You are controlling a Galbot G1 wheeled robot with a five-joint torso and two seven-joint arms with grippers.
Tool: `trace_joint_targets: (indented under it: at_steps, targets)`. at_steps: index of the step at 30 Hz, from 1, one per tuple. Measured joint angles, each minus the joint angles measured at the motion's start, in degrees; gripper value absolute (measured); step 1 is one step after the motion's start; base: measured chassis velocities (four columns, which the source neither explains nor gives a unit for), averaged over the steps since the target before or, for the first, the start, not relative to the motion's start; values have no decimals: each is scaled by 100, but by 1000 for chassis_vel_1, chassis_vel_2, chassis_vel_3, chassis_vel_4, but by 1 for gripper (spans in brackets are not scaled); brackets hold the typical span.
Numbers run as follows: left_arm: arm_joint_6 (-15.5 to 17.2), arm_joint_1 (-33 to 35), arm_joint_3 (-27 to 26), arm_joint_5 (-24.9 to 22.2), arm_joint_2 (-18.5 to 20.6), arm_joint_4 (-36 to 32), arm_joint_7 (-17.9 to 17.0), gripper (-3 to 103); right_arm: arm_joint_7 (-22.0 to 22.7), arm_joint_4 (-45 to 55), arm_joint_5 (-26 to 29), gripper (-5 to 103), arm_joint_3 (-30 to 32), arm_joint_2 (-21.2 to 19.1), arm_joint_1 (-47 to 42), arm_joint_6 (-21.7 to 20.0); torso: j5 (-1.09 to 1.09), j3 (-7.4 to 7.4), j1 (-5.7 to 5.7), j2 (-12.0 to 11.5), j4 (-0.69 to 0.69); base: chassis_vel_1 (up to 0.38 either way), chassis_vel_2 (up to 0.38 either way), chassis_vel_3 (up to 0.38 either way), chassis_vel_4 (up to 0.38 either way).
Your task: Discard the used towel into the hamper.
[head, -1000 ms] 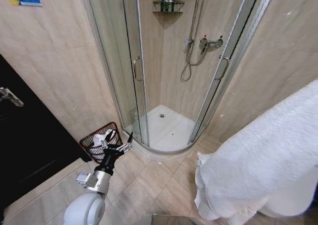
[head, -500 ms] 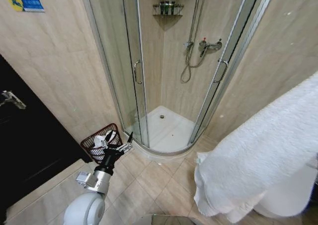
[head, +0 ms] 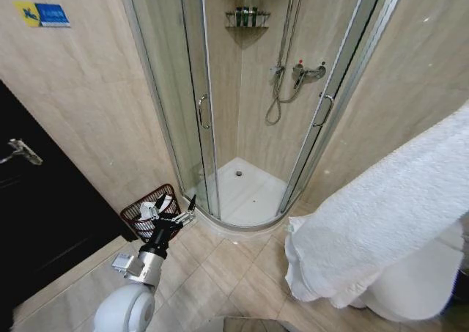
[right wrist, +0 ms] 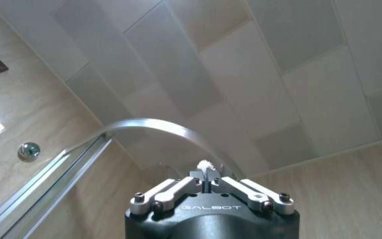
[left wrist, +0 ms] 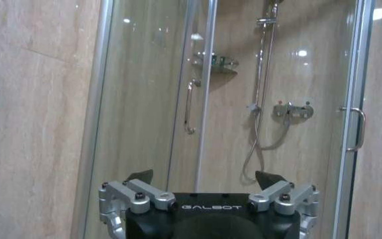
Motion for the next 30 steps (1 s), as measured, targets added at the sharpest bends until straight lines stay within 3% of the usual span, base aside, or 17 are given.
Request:
trace_joint_targets:
  at_steps: [24,30]
  targets:
    - [0,0,0,0,0,0,0,100,28,101,20,2,-87,114,-65,-9,0,419,348,766,0,0,0,0,0]
    - [0,0,0,0,0,0,0,100,27,102,15,2,-116,168,-101,-9,1,456,374,828,0,0,0,0,0]
